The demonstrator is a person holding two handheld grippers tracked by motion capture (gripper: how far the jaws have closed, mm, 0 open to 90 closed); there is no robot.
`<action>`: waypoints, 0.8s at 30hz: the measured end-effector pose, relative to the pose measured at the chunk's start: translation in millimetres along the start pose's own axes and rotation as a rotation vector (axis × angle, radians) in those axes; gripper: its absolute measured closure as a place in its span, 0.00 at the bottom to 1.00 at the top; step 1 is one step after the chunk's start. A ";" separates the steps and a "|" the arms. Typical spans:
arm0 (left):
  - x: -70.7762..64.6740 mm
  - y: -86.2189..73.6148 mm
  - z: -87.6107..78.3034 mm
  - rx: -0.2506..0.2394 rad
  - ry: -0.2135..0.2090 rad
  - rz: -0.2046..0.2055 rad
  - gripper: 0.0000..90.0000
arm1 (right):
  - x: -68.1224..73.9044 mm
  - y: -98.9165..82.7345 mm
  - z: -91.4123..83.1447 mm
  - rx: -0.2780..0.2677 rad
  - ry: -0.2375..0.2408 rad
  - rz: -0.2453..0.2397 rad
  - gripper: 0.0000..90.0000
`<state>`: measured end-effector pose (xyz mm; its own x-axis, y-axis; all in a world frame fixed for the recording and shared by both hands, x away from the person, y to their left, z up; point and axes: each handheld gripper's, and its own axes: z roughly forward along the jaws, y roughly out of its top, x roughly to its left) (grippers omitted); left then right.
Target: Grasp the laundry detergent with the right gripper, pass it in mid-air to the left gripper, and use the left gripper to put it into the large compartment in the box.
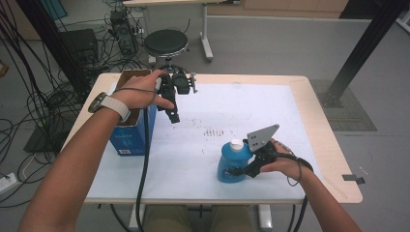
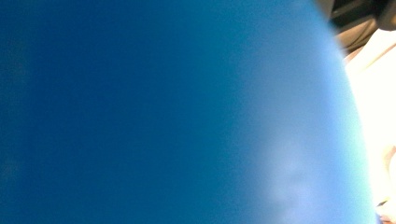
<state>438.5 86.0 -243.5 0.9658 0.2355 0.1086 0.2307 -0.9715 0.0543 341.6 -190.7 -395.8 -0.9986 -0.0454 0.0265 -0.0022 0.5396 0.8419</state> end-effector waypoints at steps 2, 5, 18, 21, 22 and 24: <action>0.0 -0.2 0.3 -0.001 0.000 0.000 0.14 | 0.0 0.0 0.2 -0.001 0.000 -0.001 0.41; 0.0 -0.3 0.3 0.000 0.000 0.000 0.14 | -0.2 -0.1 0.6 -0.004 0.001 -0.002 0.42; 0.2 -0.3 0.5 0.001 0.002 -0.002 0.14 | -0.1 -2.7 0.7 -0.027 0.016 -0.011 0.47; -0.1 0.1 1.2 -0.003 0.002 -0.004 0.14 | 0.1 -3.0 0.8 -0.030 0.014 -0.014 0.47; -0.4 0.5 1.3 -0.003 0.001 -0.003 0.14 | 0.1 -3.2 0.8 -0.031 0.015 -0.014 0.47; -0.6 1.0 1.4 -0.001 0.001 -0.002 0.14 | 0.1 -3.1 0.8 -0.031 0.014 -0.015 0.47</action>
<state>438.3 84.9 -245.0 0.9653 0.2371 0.1095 0.2323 -0.9711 0.0556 341.5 -191.7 -398.8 -0.9976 -0.0654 0.0207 -0.0158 0.5128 0.8583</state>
